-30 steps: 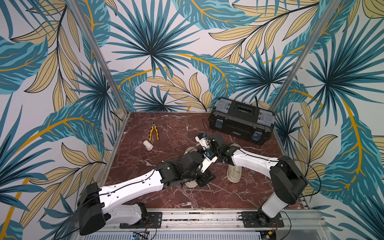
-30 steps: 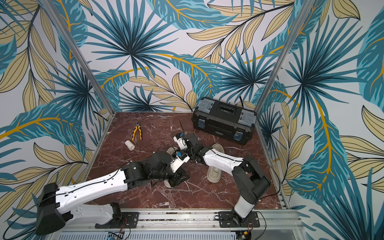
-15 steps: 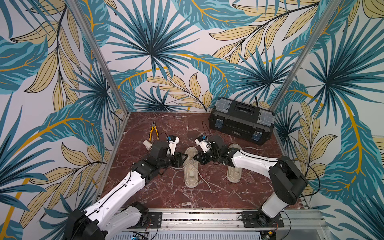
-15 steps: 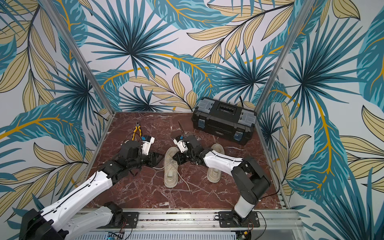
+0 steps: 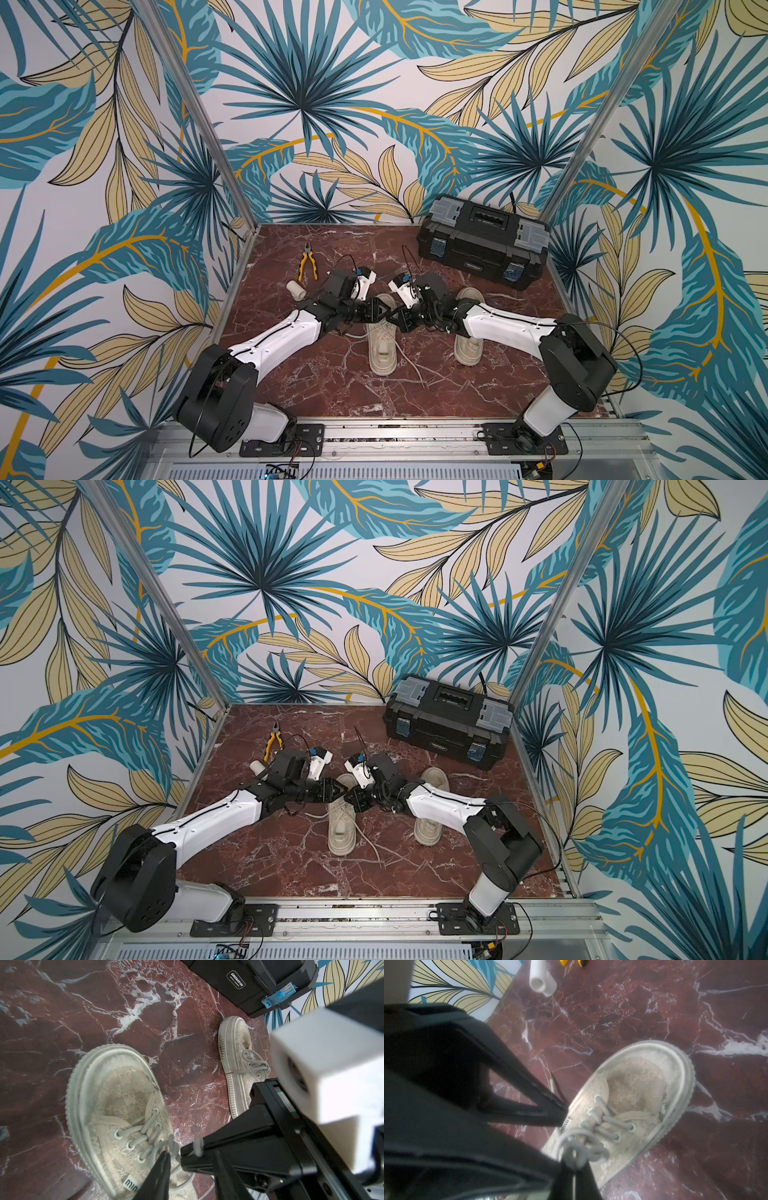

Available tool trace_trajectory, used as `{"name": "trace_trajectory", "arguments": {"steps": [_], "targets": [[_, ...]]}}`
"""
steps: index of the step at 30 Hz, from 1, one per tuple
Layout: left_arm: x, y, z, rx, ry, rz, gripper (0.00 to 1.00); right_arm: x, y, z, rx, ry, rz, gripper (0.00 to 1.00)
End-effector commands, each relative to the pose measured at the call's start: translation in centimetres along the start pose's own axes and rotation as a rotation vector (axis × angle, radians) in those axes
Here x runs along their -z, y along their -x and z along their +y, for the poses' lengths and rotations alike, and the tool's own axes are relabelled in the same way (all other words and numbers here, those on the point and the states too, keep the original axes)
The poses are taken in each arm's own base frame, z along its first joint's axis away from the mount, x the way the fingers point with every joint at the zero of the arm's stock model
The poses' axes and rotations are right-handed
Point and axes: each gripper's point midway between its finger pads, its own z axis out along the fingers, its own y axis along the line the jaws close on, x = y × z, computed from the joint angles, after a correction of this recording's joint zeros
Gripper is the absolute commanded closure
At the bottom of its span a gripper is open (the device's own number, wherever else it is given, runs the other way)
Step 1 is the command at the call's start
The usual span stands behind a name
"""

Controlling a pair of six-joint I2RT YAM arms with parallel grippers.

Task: Tie the shoes
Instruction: Cross the shoelace with the shoelace.

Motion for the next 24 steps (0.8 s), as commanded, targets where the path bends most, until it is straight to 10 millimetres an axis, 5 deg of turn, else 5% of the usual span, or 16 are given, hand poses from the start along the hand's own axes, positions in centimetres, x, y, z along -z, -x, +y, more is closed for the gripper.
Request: {"name": "trace_trajectory", "arguments": {"steps": [1, 19, 24], "targets": [[0.4, 2.5, -1.8, -0.024, -0.046, -0.062, 0.66, 0.6, 0.2, 0.6, 0.029, 0.011, -0.015, 1.0], [-0.5, 2.3, -1.3, -0.006, -0.05, -0.045, 0.85, 0.6, 0.6, 1.6, 0.042, 0.049, -0.025, 1.0], [-0.3, 2.0, -1.0, -0.01, -0.03, -0.038, 0.99, 1.7, 0.4, 0.7, 0.055, -0.019, -0.016, 0.84]]}}
